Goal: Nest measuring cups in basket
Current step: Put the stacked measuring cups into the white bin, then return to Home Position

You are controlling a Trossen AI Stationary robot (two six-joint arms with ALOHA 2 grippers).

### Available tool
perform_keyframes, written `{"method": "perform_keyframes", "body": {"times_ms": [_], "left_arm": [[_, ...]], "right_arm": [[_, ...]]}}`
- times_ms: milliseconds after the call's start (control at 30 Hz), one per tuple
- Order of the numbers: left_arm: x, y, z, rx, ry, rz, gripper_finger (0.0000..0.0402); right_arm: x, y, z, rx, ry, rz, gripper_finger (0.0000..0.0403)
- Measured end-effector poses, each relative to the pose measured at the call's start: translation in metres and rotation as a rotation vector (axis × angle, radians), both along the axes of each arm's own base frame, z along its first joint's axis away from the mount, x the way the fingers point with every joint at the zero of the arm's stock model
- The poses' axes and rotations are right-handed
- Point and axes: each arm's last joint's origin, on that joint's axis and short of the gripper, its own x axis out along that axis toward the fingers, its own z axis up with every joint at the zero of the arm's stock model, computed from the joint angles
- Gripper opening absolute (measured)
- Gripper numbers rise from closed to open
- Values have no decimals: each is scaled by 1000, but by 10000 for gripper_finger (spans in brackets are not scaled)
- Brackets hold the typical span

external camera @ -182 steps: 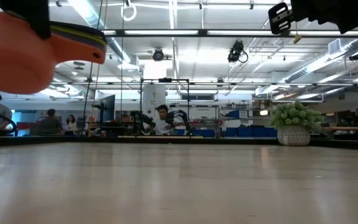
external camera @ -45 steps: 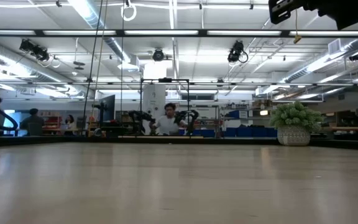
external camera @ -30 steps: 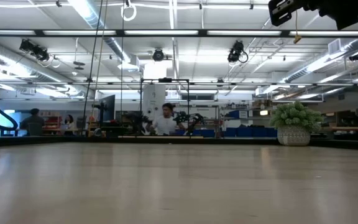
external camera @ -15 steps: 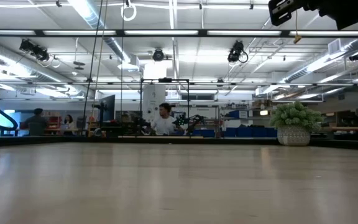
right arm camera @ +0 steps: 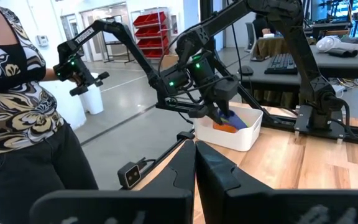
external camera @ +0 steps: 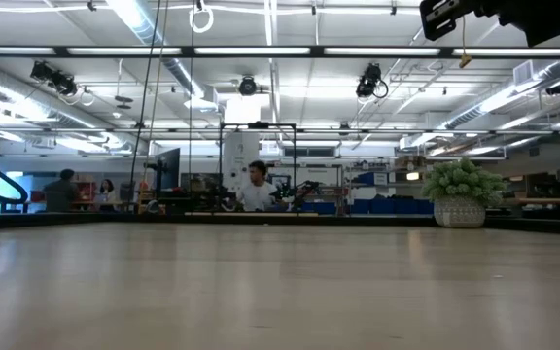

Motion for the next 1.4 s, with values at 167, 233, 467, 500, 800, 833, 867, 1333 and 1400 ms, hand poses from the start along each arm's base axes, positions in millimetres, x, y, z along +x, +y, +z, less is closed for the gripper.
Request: {"method": "perform_keyframes", "body": {"times_ms": [167,233,467,500,800,833,867,1333,1400], "left_arm": [[0,-5,10,-20,-12,-10,181],[-1,-7,13,-25,-17,-15,181],[1,-9,39,42,-132,-60,181],[2,-8,43,40,-160,-90,181],[0,8,83,136,-375,-340,181],[0,10,87,153,-396,-376,181],[0,13,92,172,-417,-411,181],[-22,66,163,445,-620,-776,181],[-28,79,166,463,-616,-791,181]], "right_arm": [[0,0,0,0,0,0,18],[0,0,0,0,0,0,18],[0,0,0,44,31,-4,18],[0,-1,0,65,45,-7,18],[-1,-7,4,88,25,-42,18],[-2,-7,5,86,16,-45,18],[-3,-8,6,81,-3,-49,18],[-31,-17,18,166,-15,-136,18],[-35,-17,17,152,-9,-147,18]]}}
